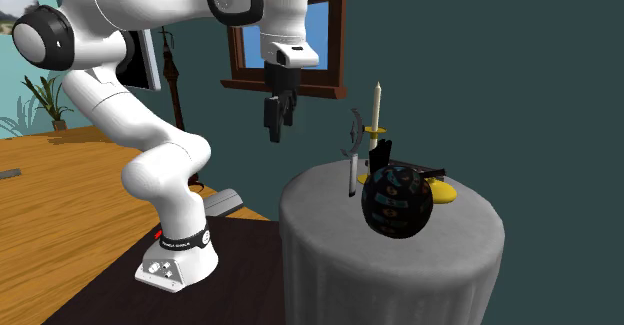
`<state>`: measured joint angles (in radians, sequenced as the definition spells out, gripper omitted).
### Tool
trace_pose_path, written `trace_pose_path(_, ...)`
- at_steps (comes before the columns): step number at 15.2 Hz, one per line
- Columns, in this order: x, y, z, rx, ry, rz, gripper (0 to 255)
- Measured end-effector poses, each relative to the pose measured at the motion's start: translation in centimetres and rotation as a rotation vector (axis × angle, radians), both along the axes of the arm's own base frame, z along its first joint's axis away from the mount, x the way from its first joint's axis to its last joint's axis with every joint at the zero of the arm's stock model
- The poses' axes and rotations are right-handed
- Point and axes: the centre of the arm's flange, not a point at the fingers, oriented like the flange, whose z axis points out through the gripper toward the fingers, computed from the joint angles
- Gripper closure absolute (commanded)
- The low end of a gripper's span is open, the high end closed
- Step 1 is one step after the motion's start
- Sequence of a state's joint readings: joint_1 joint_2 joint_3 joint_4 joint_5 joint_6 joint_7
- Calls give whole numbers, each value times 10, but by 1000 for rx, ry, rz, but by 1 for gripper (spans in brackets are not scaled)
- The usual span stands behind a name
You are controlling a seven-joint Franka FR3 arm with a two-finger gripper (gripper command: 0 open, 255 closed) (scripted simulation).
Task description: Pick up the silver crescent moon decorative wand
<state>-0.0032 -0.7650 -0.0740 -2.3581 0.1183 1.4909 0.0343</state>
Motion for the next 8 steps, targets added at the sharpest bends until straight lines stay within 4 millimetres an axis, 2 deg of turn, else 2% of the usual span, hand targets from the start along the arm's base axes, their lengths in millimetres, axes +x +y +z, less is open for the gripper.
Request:
trace_pose_path(3, 10, 11, 2, 7, -9, 17, 0)
trace_pose_path(8, 51, 51, 5, 37, -47, 84, 0)
